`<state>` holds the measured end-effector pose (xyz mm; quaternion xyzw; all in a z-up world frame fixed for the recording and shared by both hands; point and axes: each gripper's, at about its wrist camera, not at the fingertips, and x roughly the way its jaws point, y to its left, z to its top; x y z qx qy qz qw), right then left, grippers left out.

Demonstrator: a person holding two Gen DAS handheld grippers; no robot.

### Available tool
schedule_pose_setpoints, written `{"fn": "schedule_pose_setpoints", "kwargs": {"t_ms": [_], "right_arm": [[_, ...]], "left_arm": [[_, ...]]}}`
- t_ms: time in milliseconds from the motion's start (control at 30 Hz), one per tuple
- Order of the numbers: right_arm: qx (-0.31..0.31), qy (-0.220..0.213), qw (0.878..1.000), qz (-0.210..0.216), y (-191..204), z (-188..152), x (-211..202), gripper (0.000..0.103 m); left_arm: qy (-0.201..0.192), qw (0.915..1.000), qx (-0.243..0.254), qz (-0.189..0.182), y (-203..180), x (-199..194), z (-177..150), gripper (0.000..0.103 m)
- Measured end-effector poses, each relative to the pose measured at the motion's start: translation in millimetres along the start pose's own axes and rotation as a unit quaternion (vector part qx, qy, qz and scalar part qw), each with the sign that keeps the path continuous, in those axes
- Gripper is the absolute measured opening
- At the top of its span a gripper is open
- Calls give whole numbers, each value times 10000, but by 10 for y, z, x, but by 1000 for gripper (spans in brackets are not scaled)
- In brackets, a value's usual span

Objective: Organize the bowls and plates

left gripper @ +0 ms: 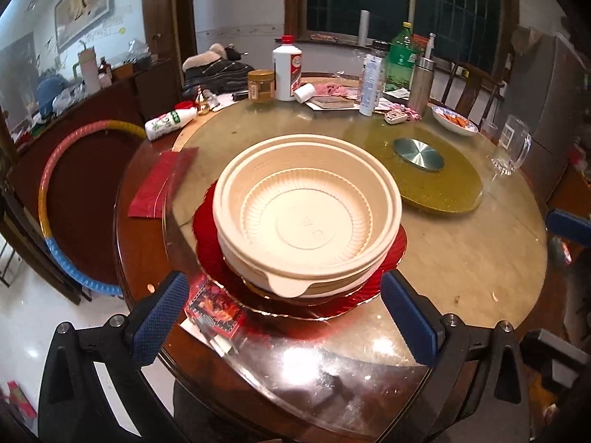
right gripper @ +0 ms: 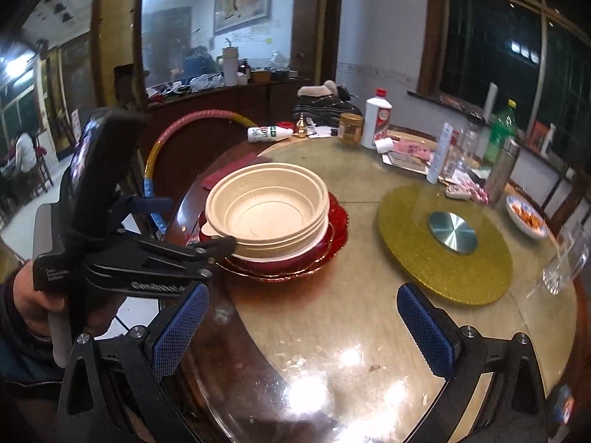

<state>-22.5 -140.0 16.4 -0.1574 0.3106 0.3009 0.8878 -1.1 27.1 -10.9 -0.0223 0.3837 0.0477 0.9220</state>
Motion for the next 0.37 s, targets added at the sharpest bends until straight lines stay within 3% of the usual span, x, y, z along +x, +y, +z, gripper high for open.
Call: {"fn": "schedule_pose_setpoints", "kwargs": {"t_ms": [267, 367], "right_arm": [[25, -88, 9999, -121, -52, 65, 65, 103], [34, -78, 9998, -151, -60, 67, 91, 103]], "left_arm": [[-69, 9998, -3, 180, 29, 36, 11, 103], [-4, 10000, -28, 74, 37, 45, 8, 103]]}}
